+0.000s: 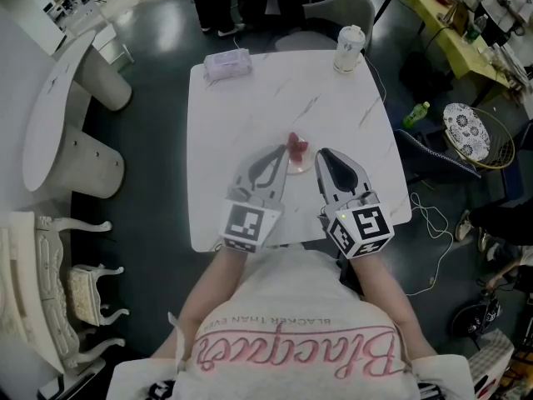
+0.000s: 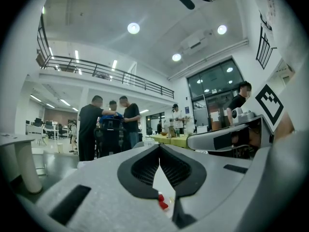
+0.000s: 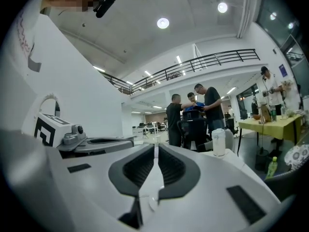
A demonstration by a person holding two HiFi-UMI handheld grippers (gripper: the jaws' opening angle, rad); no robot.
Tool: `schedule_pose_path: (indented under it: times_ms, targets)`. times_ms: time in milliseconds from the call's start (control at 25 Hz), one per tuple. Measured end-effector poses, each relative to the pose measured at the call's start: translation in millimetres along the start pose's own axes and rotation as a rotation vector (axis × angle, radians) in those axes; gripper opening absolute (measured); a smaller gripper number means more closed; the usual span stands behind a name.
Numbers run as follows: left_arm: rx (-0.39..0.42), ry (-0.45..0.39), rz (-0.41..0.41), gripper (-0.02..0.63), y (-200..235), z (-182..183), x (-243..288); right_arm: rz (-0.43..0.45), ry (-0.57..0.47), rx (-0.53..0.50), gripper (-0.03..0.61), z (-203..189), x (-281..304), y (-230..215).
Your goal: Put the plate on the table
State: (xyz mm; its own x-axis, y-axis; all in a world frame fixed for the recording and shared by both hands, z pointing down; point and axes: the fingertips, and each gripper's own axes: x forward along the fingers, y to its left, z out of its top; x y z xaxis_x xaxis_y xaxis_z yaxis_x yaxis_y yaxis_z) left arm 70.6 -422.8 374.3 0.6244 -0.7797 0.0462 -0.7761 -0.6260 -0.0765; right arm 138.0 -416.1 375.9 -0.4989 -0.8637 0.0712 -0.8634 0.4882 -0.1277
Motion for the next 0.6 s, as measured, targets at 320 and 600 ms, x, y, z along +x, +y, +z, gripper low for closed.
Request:
schedule_pose_path:
  times_ms: [320, 600]
  targets:
    - [0.001, -0.004, 0.003, 0.005, 0.7, 0.2, -1.2, 0.002, 0.006, -0.03, 0.023, -1.5, -0.9, 2.8]
    - [0.002, -0.006, -0.005, 0.005, -2.0, 0.6, -2.9, -0.002, 0.009, -0.044, 0.023, -1.7, -3.9, 4.2]
